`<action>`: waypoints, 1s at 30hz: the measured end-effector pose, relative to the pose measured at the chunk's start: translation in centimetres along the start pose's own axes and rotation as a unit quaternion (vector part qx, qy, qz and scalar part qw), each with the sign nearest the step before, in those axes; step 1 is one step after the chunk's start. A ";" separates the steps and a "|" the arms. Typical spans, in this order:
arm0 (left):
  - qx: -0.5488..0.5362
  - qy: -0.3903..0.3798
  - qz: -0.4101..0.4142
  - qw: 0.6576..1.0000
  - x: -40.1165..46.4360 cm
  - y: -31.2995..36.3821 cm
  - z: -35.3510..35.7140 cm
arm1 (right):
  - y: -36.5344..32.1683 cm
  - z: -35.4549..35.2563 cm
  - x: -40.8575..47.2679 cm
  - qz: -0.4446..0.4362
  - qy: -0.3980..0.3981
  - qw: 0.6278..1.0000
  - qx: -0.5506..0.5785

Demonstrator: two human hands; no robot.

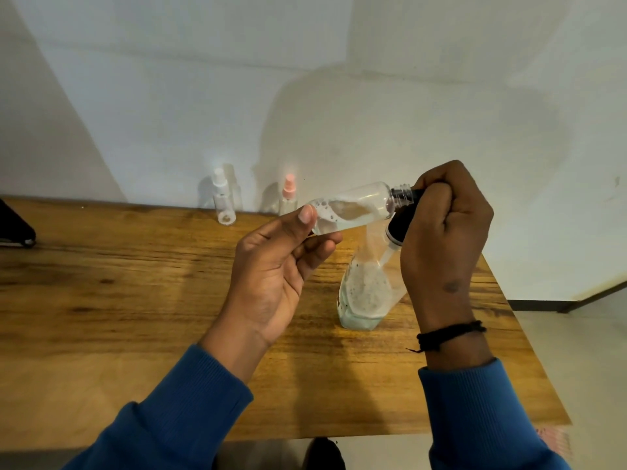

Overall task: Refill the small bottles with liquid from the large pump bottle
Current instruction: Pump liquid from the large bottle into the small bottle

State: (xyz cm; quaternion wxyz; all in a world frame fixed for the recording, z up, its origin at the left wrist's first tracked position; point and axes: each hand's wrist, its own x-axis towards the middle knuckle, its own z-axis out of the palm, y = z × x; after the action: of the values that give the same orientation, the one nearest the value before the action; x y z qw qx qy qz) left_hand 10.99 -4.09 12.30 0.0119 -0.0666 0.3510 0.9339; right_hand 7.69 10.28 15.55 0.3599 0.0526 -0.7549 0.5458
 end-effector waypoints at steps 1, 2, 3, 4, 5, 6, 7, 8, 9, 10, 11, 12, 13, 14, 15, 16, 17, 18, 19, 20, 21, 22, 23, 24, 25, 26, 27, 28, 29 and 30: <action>0.001 0.000 0.000 1.000 0.0 0.0 0.0 | 0.0 0.0 0.0 0.000 -0.004 1.000 -0.002; 0.001 -0.002 0.000 1.000 0.0 0.0 0.0 | 0.0 -0.1 0.1 -0.002 -0.007 1.000 -0.002; 0.000 -0.004 -0.001 1.000 0.0 0.1 0.0 | 0.0 -0.2 0.2 -0.006 -0.008 1.000 -0.004; 0.000 -0.005 -0.001 1.000 0.0 0.1 0.0 | -0.1 -0.2 0.3 -0.010 -0.007 1.000 -0.007; 0.001 -0.005 -0.001 1.000 0.0 0.1 0.1 | -0.1 -0.3 0.3 -0.013 -0.006 1.000 -0.010; 0.002 -0.003 -0.001 1.000 0.0 0.1 0.1 | -0.1 -0.3 0.4 -0.015 -0.005 1.000 -0.010; 0.002 -0.002 -0.001 1.000 0.0 0.0 0.1 | -0.1 -0.3 0.3 -0.015 -0.003 1.000 -0.008; 0.001 -0.001 0.000 1.000 0.1 0.0 0.1 | 0.0 -0.2 0.3 -0.015 -0.001 1.000 -0.006; 0.000 -0.001 0.000 1.000 0.0 0.0 0.1 | 0.1 -0.1 0.1 -0.014 0.001 1.000 -0.006; 0.000 0.000 -0.001 1.000 0.0 0.1 0.0 | 0.1 0.0 0.0 -0.011 0.002 1.000 -0.006; 0.000 0.003 -0.002 1.000 0.0 0.1 0.0 | 0.1 0.0 -0.1 -0.008 0.001 1.000 -0.006; 0.000 0.006 -0.003 1.000 0.0 0.1 0.0 | 0.1 0.0 -0.1 -0.007 -0.002 1.000 -0.007; 0.001 0.007 -0.002 1.000 0.0 0.1 0.0 | 0.1 0.0 0.0 -0.006 -0.005 1.000 -0.009; 0.002 0.005 -0.001 1.000 0.0 0.1 0.0 | 0.0 -0.1 0.1 -0.006 -0.008 1.000 -0.010; 0.003 0.002 0.000 1.000 0.0 0.0 0.0 | 0.0 -0.2 0.2 -0.006 -0.011 1.000 -0.009; 0.004 -0.001 0.000 1.000 0.0 0.1 0.1 | -0.2 -0.3 0.3 -0.006 -0.013 1.000 -0.008; 0.004 -0.001 0.000 1.000 0.0 0.1 0.1 | -0.3 -0.4 0.4 -0.005 -0.015 1.000 -0.008; 0.003 0.000 -0.001 1.000 0.0 0.0 0.1 | -0.4 -0.4 0.4 -0.006 -0.018 1.000 -0.006; 0.003 0.003 0.000 1.000 0.1 0.0 0.1 | -0.4 -0.3 0.3 -0.005 -0.019 1.000 -0.005; 0.003 0.007 0.000 1.000 0.1 -0.1 0.0 | -0.3 -0.2 0.3 -0.005 -0.017 1.000 -0.003; 0.004 0.010 0.000 1.000 0.1 -0.1 0.0 | -0.3 0.0 0.1 -0.003 -0.014 1.000 0.000; 0.004 0.012 0.000 1.000 0.1 -0.1 0.0 | -0.2 0.1 0.0 -0.001 -0.010 1.000 0.002; 0.004 0.013 -0.001 1.000 0.1 -0.2 0.0 | -0.2 0.1 0.0 0.001 -0.009 1.000 0.000; 0.003 0.012 -0.001 1.000 0.1 -0.2 0.0 | -0.2 0.0 0.0 0.002 -0.012 1.000 -0.003; 0.003 0.012 -0.002 1.000 0.1 -0.2 0.0 | -0.2 -0.1 0.0 0.005 -0.018 1.000 -0.006; 0.001 0.010 -0.003 1.000 0.1 -0.2 0.0 | -0.3 -0.2 0.2 0.007 -0.024 1.000 -0.009; -0.001 0.007 -0.004 1.000 0.2 -0.1 0.0 | -0.3 -0.4 0.3 0.008 -0.029 0.999 -0.012; -0.005 0.005 -0.005 1.000 0.1 -0.1 0.0 | -0.4 -0.5 0.4 0.007 -0.032 0.999 -0.013; -0.007 0.005 -0.006 1.000 0.1 -0.1 0.0 | -0.5 -0.5 0.5 0.004 -0.034 0.999 -0.014; -0.008 0.006 -0.005 1.000 0.1 -0.1 0.0 | -0.6 -0.4 0.4 0.001 -0.033 0.999 -0.014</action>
State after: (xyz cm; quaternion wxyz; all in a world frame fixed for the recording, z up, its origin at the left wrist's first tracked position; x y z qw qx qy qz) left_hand 10.85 -4.01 12.28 0.0137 -0.0745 0.3435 0.9361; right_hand 7.84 10.55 16.32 0.3348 0.0648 -0.7740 0.5335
